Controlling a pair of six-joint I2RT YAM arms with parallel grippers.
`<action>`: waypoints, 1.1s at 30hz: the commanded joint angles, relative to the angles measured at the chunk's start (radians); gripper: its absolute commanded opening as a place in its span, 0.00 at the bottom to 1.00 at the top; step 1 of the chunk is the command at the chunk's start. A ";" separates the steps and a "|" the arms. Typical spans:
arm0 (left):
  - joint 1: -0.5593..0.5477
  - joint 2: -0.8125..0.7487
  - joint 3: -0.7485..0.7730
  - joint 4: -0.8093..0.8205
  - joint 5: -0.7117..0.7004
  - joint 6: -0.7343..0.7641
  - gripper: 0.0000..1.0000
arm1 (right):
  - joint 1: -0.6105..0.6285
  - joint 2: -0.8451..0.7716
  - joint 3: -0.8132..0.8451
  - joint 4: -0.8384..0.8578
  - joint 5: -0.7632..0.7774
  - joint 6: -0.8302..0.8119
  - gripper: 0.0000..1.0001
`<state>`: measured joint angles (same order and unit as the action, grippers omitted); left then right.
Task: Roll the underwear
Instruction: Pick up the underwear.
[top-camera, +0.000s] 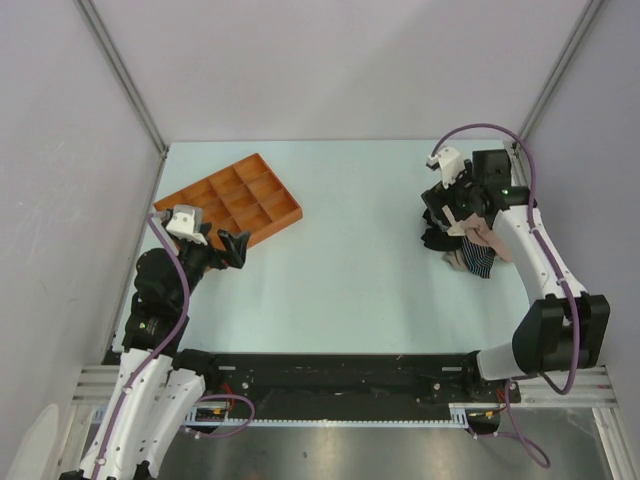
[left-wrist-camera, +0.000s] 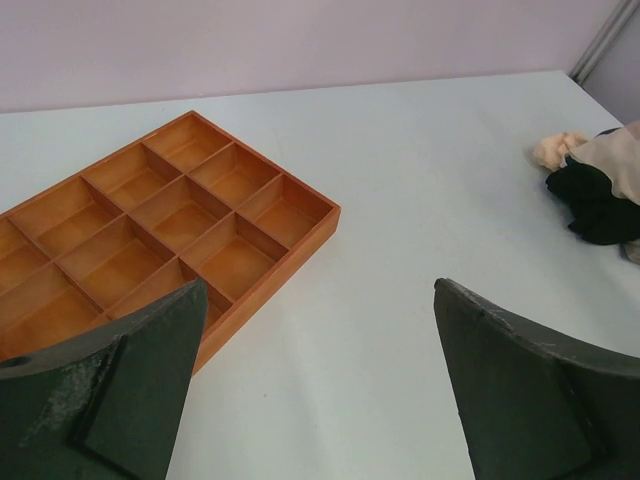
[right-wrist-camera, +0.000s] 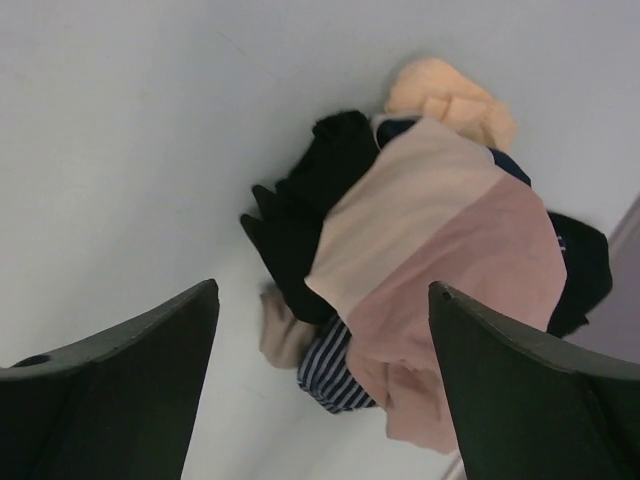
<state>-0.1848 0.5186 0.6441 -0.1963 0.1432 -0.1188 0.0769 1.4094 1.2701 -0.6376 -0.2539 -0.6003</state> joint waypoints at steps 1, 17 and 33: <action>-0.010 -0.003 0.002 0.014 0.016 0.025 1.00 | 0.006 0.075 0.035 -0.047 0.209 -0.101 0.85; -0.021 0.006 -0.001 0.012 0.016 0.033 1.00 | -0.022 0.192 0.037 -0.031 0.367 -0.154 0.27; -0.025 0.021 0.000 0.001 -0.019 0.041 1.00 | -0.140 0.013 0.498 -0.186 0.225 -0.069 0.00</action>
<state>-0.2031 0.5335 0.6441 -0.1974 0.1349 -0.0994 -0.0322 1.4975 1.5772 -0.7662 0.0383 -0.7136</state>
